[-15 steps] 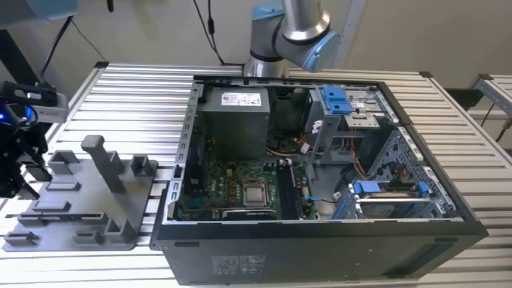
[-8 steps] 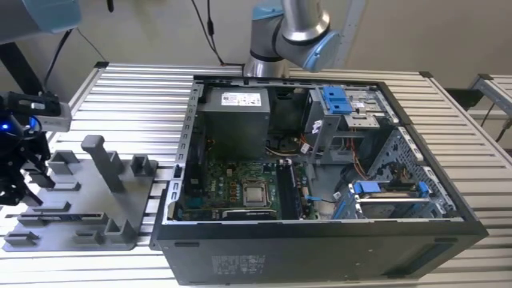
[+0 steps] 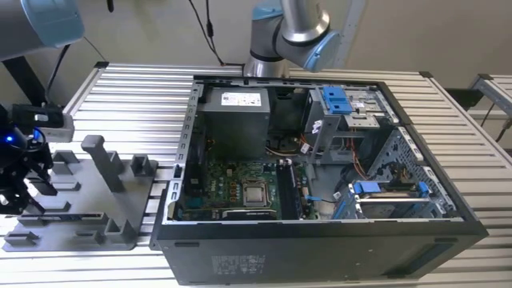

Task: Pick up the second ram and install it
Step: 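Pick up the second ram and move it above second insertion slot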

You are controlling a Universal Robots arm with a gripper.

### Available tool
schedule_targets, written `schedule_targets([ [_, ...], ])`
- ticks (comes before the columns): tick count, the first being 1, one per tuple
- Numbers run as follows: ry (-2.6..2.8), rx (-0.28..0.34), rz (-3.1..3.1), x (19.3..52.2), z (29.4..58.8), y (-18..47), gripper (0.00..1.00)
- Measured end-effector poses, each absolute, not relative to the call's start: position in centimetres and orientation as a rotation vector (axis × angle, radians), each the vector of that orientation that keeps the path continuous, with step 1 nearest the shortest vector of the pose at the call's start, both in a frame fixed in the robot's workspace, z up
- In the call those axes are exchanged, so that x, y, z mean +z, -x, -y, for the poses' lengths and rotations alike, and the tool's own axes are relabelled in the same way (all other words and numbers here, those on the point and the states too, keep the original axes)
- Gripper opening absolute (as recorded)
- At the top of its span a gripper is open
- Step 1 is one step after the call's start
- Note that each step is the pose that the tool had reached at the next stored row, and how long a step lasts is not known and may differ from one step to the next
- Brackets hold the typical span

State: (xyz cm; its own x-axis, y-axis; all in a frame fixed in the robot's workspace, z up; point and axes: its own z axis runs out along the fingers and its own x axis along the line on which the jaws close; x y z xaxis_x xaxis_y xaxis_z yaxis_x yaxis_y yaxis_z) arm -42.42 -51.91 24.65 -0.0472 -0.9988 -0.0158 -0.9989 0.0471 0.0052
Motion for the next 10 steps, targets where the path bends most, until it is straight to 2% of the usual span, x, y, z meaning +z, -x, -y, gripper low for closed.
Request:
schedule_targets([
  [10, 2.16, 0.028, -2.264, 22.9, 52.1, 42.4, 0.42],
])
